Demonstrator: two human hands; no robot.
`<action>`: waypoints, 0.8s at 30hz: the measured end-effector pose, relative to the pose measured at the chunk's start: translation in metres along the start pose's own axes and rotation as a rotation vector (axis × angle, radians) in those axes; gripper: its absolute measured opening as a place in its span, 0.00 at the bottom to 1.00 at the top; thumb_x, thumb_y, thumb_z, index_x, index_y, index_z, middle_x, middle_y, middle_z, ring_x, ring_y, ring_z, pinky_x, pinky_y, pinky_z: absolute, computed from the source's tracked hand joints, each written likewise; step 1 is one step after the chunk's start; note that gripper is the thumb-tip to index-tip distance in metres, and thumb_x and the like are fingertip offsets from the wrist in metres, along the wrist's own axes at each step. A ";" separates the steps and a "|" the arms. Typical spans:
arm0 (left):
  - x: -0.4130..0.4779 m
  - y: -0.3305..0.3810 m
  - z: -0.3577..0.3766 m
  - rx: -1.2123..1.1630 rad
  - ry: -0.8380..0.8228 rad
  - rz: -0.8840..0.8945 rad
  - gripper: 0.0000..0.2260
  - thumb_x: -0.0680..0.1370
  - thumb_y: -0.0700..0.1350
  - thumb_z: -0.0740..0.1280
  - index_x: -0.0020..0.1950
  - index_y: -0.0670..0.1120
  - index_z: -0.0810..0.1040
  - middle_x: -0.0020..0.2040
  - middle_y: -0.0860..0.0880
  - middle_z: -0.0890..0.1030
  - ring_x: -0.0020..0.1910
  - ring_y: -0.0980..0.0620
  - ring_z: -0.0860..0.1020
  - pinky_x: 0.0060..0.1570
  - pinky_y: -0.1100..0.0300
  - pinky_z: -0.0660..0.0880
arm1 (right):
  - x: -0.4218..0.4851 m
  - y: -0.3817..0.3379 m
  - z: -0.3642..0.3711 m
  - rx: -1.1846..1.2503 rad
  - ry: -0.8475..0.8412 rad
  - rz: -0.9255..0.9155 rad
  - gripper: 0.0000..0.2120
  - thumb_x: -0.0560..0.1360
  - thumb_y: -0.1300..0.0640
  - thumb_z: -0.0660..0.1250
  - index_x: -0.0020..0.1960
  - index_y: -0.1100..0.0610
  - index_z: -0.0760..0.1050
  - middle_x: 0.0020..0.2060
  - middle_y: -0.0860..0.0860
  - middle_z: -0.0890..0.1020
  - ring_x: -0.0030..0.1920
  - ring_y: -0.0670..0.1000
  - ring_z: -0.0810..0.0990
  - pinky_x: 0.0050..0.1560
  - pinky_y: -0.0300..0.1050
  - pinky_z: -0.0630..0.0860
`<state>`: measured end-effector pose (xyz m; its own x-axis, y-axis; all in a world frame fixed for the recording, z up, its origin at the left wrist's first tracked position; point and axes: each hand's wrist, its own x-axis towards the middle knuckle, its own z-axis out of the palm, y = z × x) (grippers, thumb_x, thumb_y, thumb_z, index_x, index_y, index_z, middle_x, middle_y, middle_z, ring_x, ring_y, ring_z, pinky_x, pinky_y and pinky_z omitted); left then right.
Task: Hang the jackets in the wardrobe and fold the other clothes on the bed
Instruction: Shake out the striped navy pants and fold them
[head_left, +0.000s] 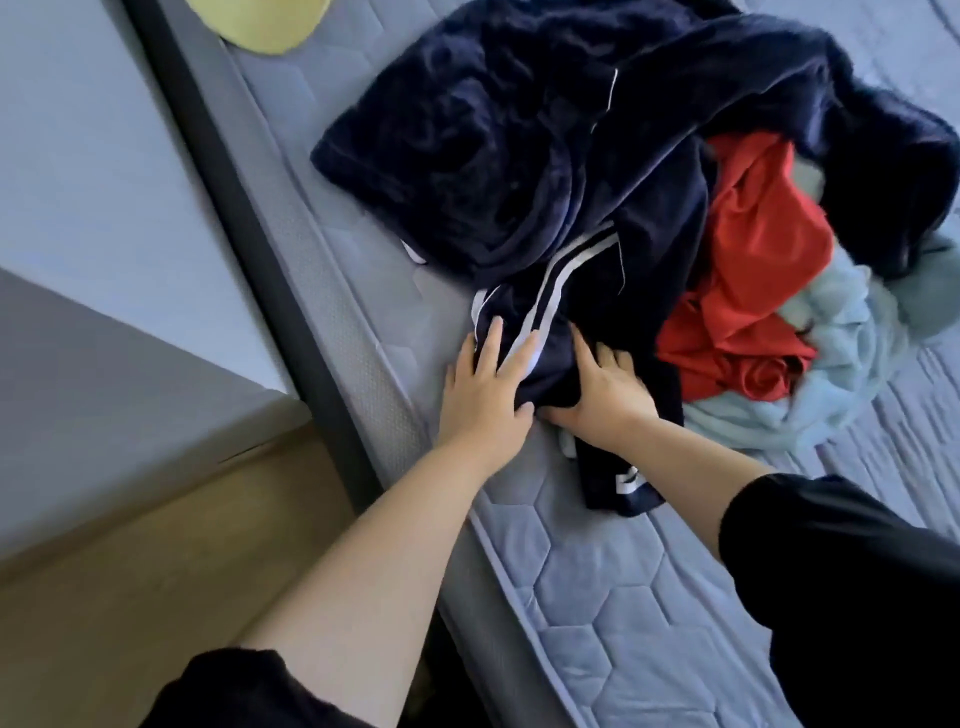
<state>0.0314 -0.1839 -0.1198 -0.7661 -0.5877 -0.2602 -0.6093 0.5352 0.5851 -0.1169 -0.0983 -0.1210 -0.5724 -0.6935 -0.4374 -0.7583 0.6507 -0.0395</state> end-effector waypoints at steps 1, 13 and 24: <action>0.009 -0.005 0.015 0.020 0.035 0.011 0.34 0.76 0.46 0.65 0.77 0.59 0.52 0.79 0.47 0.50 0.74 0.40 0.53 0.72 0.47 0.55 | 0.009 0.007 0.009 -0.052 0.050 -0.039 0.51 0.65 0.31 0.65 0.77 0.46 0.41 0.69 0.55 0.64 0.67 0.59 0.61 0.59 0.57 0.70; 0.042 -0.015 0.057 0.007 0.545 0.197 0.22 0.62 0.39 0.70 0.56 0.44 0.80 0.49 0.45 0.78 0.40 0.41 0.74 0.37 0.52 0.72 | 0.040 0.037 0.057 0.020 0.568 -0.331 0.39 0.64 0.36 0.60 0.67 0.58 0.66 0.49 0.57 0.75 0.51 0.57 0.69 0.40 0.53 0.73; -0.042 0.051 0.074 -0.250 0.477 -0.438 0.11 0.71 0.37 0.66 0.52 0.46 0.76 0.53 0.49 0.76 0.49 0.42 0.76 0.44 0.54 0.72 | 0.005 0.041 0.016 -0.286 0.275 -0.620 0.40 0.65 0.41 0.67 0.72 0.54 0.60 0.57 0.55 0.73 0.59 0.58 0.70 0.47 0.52 0.73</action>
<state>0.0176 -0.0868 -0.1362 -0.2517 -0.9509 -0.1804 -0.7324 0.0652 0.6777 -0.1456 -0.0701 -0.1394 -0.0412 -0.9848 -0.1686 -0.9984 0.0340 0.0454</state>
